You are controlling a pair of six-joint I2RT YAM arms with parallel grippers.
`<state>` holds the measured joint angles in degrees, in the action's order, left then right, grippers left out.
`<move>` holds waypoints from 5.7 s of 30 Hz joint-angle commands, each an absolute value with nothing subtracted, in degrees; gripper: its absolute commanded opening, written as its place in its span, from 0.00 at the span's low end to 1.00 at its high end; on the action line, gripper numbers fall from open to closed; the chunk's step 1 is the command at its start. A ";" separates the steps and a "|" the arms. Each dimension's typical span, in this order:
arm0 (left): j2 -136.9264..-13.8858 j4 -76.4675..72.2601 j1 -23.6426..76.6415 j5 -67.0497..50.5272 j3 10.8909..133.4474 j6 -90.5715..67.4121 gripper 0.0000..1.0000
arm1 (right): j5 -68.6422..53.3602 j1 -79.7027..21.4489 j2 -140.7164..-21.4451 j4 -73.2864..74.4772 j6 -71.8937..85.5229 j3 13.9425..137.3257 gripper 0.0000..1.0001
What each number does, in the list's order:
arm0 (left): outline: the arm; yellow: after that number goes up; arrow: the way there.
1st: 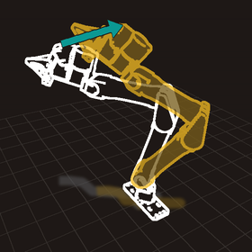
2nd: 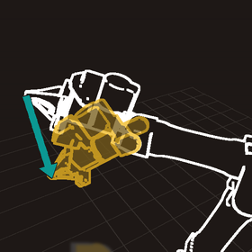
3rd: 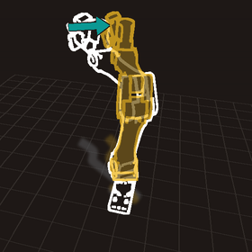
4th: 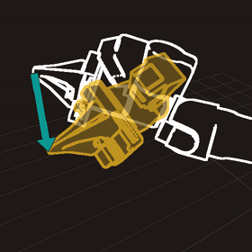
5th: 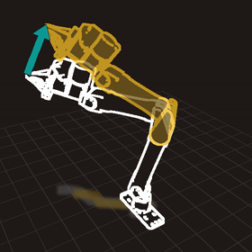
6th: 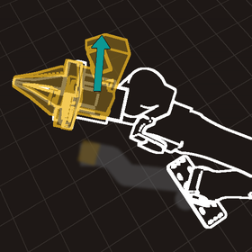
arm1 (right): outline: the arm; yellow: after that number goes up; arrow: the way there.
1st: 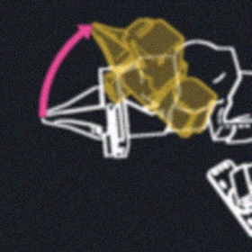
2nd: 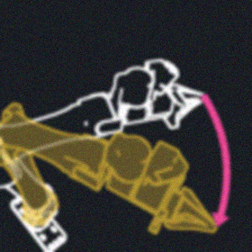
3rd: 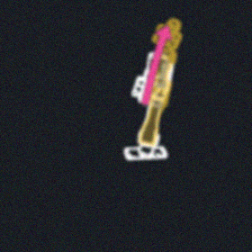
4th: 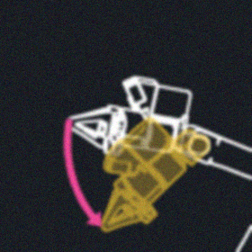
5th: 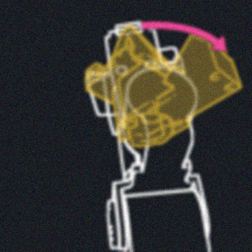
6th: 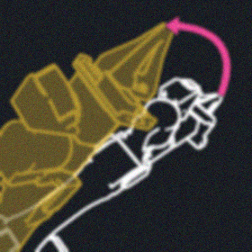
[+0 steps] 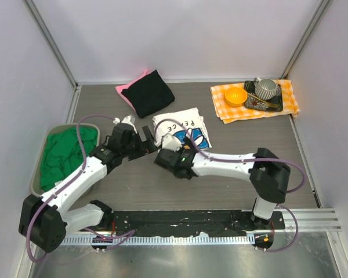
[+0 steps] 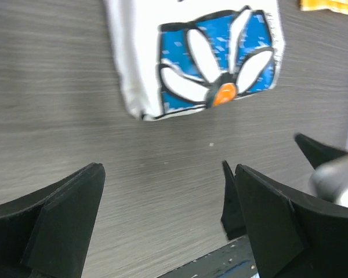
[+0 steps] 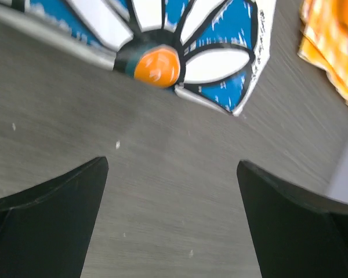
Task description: Fold and stack the t-shirts
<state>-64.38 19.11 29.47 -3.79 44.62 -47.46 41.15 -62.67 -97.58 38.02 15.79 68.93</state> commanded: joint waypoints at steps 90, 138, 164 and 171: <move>-92.46 -50.36 15.73 -24.35 13.97 -77.69 1.00 | 44.21 -63.37 -90.97 10.28 -19.43 54.14 0.01; -115.58 -69.01 19.25 -34.01 23.99 -83.07 0.00 | 50.43 -72.07 -87.98 17.40 -12.14 55.29 0.60; -126.72 7.19 19.34 -33.14 101.84 -54.32 0.00 | 61.53 -71.54 -79.63 41.05 39.55 53.88 1.00; -139.38 11.95 17.49 -33.05 124.23 -52.82 0.00 | 59.15 -71.54 -76.82 39.29 40.87 51.16 1.00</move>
